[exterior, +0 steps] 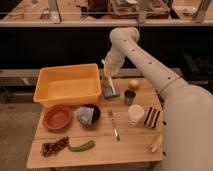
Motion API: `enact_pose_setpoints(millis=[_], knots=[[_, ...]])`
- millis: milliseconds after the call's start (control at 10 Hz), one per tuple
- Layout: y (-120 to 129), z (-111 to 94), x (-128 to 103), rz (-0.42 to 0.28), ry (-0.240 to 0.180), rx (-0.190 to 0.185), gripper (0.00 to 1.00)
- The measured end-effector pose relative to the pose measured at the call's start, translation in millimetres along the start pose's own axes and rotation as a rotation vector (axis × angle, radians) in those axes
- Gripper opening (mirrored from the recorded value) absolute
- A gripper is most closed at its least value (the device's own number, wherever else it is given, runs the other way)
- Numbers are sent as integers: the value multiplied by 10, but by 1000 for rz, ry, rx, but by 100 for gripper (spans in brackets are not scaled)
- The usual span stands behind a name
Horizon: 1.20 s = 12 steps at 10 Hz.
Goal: Place brush in tray
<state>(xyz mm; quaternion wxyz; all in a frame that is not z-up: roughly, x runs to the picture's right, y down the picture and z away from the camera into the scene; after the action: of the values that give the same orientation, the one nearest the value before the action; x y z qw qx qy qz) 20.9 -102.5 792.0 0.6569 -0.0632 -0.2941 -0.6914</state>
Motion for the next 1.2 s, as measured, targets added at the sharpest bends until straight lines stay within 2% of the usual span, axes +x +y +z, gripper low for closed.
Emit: enact_pose_setpoints(millis=[200,300,400,600,800,1200], knots=[[-236,-213,72,64,135,74,14],[-306,-265,41,88,181,96,14],[-383,-305,15,95,213,103,14],[-511,-211,-14,96,218,117,14],[-528,75,-51,101,216,141,14],[-551,98,-51,98,215,146,14]])
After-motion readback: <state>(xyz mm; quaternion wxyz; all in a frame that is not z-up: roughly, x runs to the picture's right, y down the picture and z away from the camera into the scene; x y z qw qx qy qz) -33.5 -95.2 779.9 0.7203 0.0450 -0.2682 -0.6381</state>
